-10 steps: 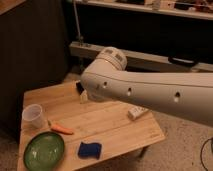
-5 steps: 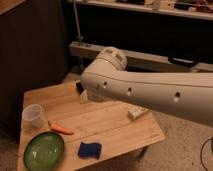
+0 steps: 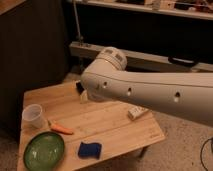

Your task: Place the ceramic cup in the ceramic bowl

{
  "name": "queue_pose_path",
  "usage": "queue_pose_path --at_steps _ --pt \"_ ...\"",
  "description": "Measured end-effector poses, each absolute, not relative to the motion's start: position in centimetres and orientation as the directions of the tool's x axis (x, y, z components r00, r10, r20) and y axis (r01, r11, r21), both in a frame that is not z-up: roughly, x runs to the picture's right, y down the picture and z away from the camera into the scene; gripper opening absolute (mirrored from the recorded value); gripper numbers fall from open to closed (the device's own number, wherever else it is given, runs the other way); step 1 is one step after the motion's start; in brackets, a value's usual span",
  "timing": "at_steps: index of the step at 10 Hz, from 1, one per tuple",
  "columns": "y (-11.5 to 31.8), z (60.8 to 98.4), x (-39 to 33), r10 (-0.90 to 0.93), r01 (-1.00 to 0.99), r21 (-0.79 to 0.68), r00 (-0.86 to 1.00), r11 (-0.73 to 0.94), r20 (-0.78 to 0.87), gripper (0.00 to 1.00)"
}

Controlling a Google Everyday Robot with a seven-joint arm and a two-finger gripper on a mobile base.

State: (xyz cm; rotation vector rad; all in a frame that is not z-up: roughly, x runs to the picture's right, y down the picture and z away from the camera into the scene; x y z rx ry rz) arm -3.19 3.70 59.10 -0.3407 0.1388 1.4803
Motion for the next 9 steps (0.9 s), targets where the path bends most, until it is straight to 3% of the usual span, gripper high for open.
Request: queue_pose_path --at_steps 9 --pt "3.0 60.3 -3.5 0.941 -0.984 -0.171 0.100 0.046 -0.322 0.80"
